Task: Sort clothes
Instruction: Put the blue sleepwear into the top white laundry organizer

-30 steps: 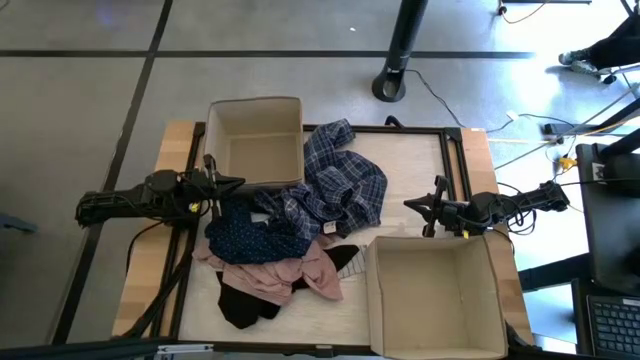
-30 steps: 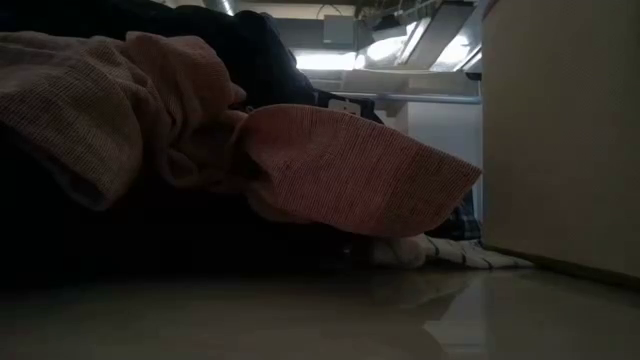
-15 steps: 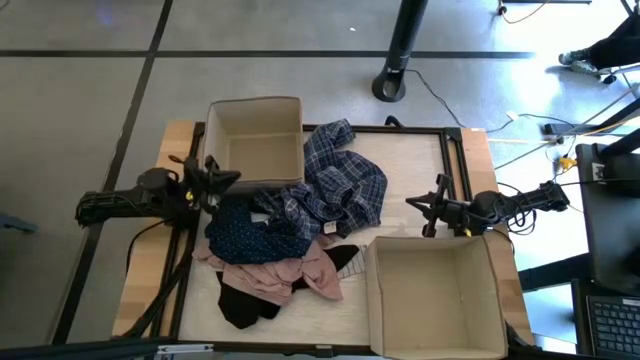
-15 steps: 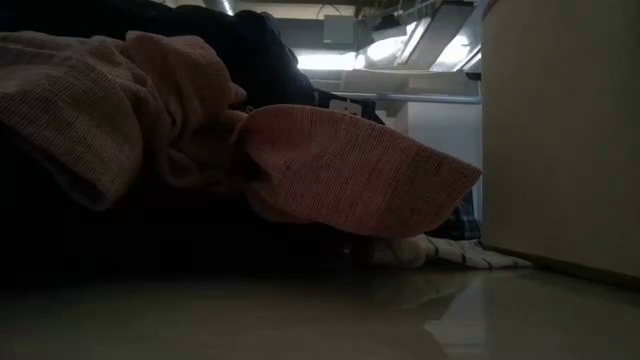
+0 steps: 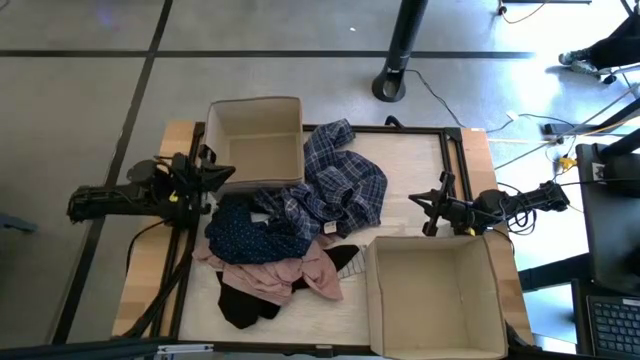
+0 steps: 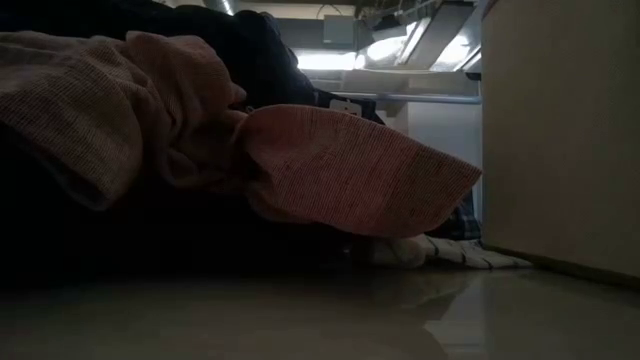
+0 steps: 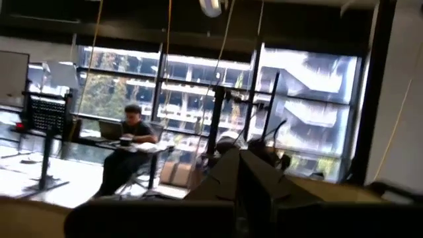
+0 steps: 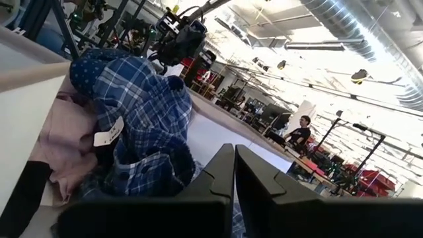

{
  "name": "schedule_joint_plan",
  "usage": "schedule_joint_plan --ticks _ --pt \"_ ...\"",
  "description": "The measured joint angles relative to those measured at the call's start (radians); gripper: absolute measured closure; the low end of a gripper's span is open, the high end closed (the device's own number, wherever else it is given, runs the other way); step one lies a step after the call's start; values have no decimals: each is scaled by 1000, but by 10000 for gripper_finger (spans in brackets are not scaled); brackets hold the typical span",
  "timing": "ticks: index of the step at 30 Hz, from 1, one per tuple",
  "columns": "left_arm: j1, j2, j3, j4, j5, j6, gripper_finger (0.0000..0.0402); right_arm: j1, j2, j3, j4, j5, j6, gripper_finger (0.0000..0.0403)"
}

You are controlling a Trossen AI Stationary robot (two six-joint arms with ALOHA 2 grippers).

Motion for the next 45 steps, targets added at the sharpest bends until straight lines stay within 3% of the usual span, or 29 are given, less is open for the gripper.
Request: schedule_joint_plan --ticks 8,19,23,31,34,40,45 --pt "0 322 259 -127 0 110 400 0 0 1 19 0 -23 386" --pt "-6 704 684 -507 0 230 400 0 0 1 16 0 -67 386" --pt "-10 781 732 -535 0 241 400 0 0 1 -4 0 -64 386" --pt "-4 871 732 -407 -49 300 397 0 0 1 -11 0 -61 386" --pt "-7 883 732 -420 -49 311 370 0 0 1 -11 0 -60 386" --pt "-48 879 732 -494 -49 245 268 0 0 1 -11 0 -60 386" --pt "-133 874 783 -698 29 110 201 0 0 1 -11 0 -60 386"
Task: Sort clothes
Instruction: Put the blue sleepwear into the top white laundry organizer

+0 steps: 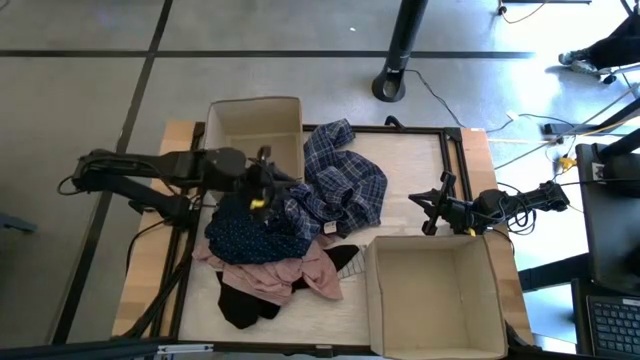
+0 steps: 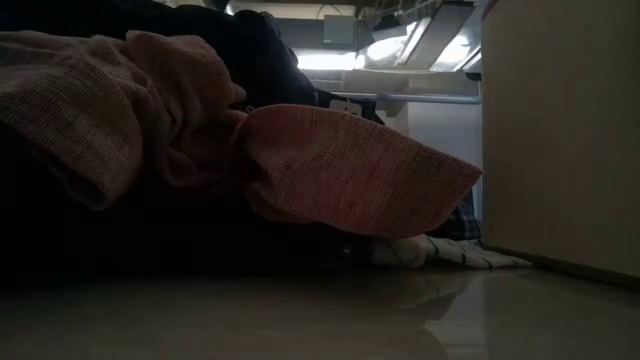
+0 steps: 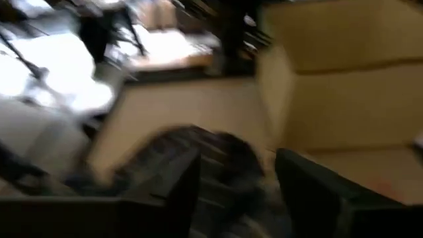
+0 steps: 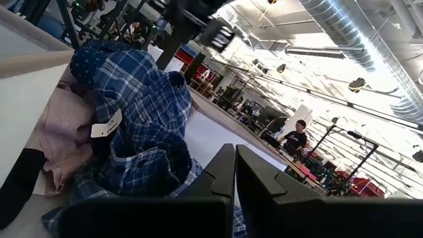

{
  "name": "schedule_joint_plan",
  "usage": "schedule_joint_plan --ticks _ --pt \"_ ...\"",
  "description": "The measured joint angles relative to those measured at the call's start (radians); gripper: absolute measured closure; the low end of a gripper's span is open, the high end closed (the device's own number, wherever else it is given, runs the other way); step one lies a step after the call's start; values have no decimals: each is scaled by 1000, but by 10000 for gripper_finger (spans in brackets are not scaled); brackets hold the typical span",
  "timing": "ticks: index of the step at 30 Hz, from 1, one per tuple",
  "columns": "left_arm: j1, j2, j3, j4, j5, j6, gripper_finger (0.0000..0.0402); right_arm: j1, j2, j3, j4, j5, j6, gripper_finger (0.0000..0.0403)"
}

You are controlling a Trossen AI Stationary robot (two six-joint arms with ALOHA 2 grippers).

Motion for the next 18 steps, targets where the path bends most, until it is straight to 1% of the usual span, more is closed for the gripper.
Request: schedule_joint_plan --ticks 4,8,11,18 --pt "-80 0 10 -83 41 -142 181 0 0 0 -5 0 20 386" --pt "-158 5 5 -158 46 -259 179 0 0 0 -17 0 22 386" --pt "-202 12 -28 -193 48 -345 179 0 0 0 -16 0 22 386" --pt "-238 60 -100 -187 4 -420 179 0 0 0 -15 0 21 386"
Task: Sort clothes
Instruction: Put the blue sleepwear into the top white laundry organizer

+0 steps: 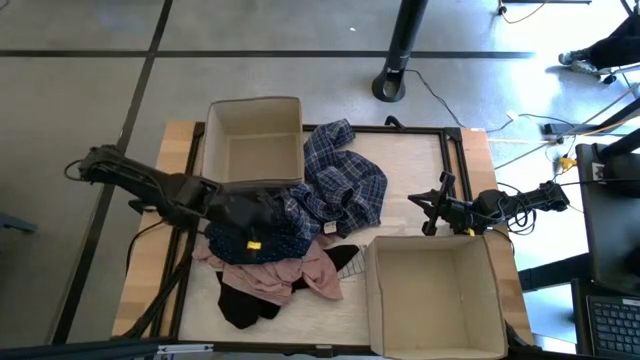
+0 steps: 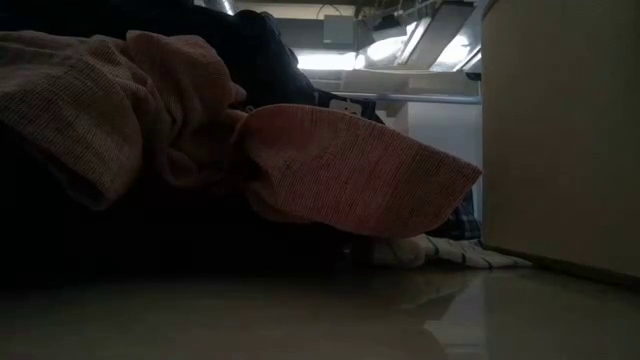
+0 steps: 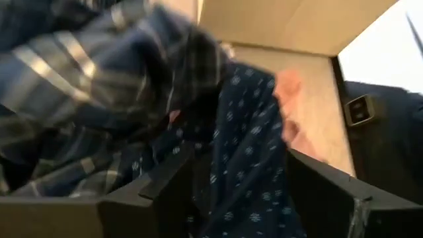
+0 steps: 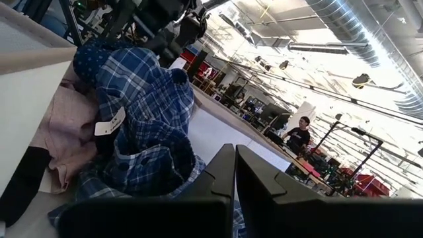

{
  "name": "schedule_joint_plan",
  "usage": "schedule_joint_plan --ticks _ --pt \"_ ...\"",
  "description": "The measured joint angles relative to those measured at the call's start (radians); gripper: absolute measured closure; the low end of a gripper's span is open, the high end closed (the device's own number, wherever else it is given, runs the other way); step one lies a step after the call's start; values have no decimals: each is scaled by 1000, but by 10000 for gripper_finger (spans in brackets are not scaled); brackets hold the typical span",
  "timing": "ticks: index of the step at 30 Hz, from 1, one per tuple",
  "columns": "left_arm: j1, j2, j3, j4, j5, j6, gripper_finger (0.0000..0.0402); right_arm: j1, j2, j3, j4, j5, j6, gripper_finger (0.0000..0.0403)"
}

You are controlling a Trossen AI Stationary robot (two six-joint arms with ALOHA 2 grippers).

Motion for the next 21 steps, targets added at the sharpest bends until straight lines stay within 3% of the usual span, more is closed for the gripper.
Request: schedule_joint_plan --ticks 11,14,21 --pt "-5 86 -32 -34 5 -26 190 0 0 0 0 0 -1 386" --pt "-5 82 -32 -32 5 -11 231 0 0 0 0 0 -3 386" --pt "-5 75 -26 -18 49 106 377 0 0 0 0 0 -4 386"
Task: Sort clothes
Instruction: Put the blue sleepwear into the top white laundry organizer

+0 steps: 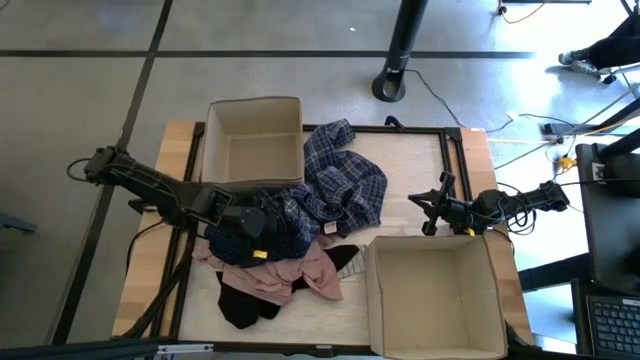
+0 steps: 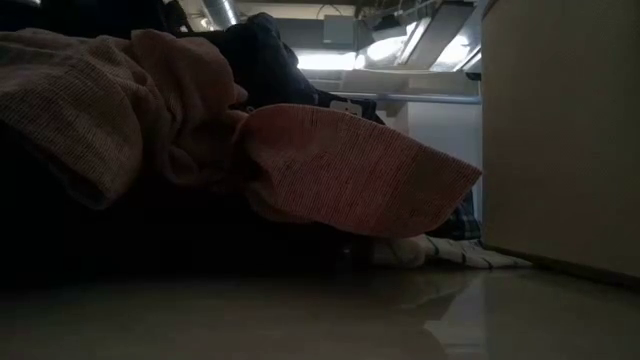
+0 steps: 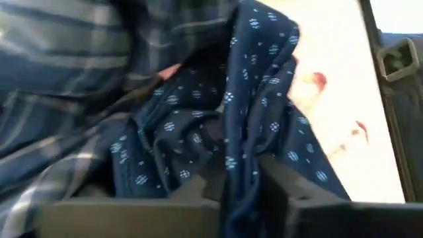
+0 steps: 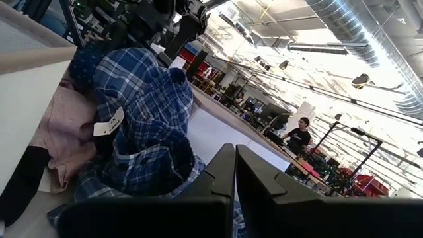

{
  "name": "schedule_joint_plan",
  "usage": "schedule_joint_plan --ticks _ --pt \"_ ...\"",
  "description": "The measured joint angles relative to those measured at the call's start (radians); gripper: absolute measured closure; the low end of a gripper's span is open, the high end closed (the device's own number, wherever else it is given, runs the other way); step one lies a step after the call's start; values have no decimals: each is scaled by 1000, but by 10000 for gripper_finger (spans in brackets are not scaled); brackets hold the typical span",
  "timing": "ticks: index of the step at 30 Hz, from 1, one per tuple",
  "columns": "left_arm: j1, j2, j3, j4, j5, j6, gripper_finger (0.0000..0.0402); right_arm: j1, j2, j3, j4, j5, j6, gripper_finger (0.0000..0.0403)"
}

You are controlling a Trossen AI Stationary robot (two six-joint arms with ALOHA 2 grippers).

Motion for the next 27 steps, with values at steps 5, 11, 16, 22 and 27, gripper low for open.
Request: schedule_joint_plan --ticks 5,11,16,22,27 --pt "1 -5 0 24 21 34 383 0 0 0 -1 27 0 386" --pt "2 -71 0 110 21 108 394 0 0 0 0 26 0 386" --pt "2 -161 0 249 -37 229 388 0 0 0 0 26 0 386" --pt "2 -256 1 347 -219 355 391 0 0 0 0 26 0 386" --pt "12 -316 1 472 -324 467 385 0 0 0 0 26 -1 386"
